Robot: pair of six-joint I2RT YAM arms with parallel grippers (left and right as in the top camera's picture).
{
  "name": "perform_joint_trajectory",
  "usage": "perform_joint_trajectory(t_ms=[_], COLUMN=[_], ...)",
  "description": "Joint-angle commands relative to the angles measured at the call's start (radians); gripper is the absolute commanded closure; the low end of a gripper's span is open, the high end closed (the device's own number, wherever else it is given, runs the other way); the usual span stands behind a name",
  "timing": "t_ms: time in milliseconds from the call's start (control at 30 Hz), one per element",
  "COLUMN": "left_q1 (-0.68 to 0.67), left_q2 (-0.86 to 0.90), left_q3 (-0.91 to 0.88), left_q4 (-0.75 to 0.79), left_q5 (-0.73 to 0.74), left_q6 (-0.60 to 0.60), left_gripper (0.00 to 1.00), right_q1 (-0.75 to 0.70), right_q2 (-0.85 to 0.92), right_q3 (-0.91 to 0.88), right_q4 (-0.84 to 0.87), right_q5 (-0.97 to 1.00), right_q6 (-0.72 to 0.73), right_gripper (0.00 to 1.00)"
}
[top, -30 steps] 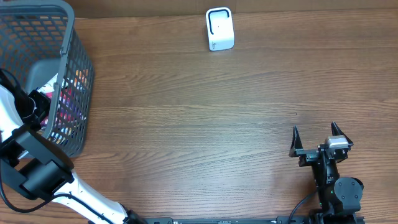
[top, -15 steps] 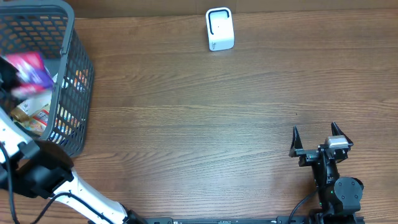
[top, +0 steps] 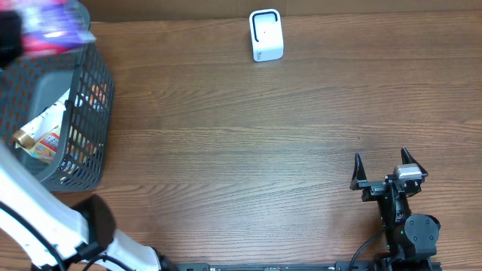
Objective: Scan the item barcode
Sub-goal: 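Grasp the red-purple pack with the left gripper and lift it, then carry the pack to the table centre and release it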
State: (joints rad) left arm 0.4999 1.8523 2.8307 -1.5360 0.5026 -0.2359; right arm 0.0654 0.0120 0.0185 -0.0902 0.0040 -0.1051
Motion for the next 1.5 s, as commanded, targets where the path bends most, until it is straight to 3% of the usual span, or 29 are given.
perform_joint_trajectory(t_ms=[0, 133, 433, 633, 933, 967, 1033, 1100, 1167, 1467], left_q1=[-0.193, -0.423, -0.798, -0.939, -1.034, -1.034, -1.031, -1.022, -1.003, -0.769], left_q2=[0.000, 0.043, 0.184, 0.358, 0.553, 0.555, 0.554, 0.554, 0.553, 0.512], left_q3=[0.003, -0.022, -0.345, -0.498, -0.506, -0.506, -0.499, -0.469, -0.416, 0.214], left_q4=[-0.049, -0.154, -0.125, -0.026, 0.135, 0.149, 0.166, 0.149, 0.114, -0.130], left_q5=[0.081, -0.071, -0.217, -0.189, -0.125, -0.097, -0.038, -0.037, -0.042, -0.072], left_q6=[0.004, 0.004, -0.023, -0.060, -0.029, -0.011, 0.026, 0.042, 0.050, 0.049], left_gripper=[0.96, 0.96, 0.96, 0.96, 0.92, 0.87, 0.33, 0.26, 0.11, 0.14], right_q1=[-0.005, -0.005, -0.005, -0.005, -0.005, -0.005, -0.005, -0.005, -0.005, -0.005], right_q2=[-0.009, -0.009, -0.009, -0.009, -0.009, -0.009, -0.009, -0.009, -0.009, -0.009], right_q3=[-0.010, -0.010, -0.010, -0.010, -0.010, -0.010, -0.010, -0.010, -0.010, -0.010], right_q4=[0.006, 0.006, 0.006, 0.006, 0.006, 0.006, 0.006, 0.006, 0.006, 0.006], right_q5=[0.002, 0.002, 0.002, 0.002, 0.002, 0.002, 0.002, 0.002, 0.002, 0.002], right_q6=[-0.004, -0.004, -0.004, -0.004, -0.004, -0.004, -0.004, -0.004, -0.004, -0.004], right_gripper=[0.00, 0.00, 0.00, 0.00, 0.00, 0.00, 0.00, 0.00, 0.00, 0.00])
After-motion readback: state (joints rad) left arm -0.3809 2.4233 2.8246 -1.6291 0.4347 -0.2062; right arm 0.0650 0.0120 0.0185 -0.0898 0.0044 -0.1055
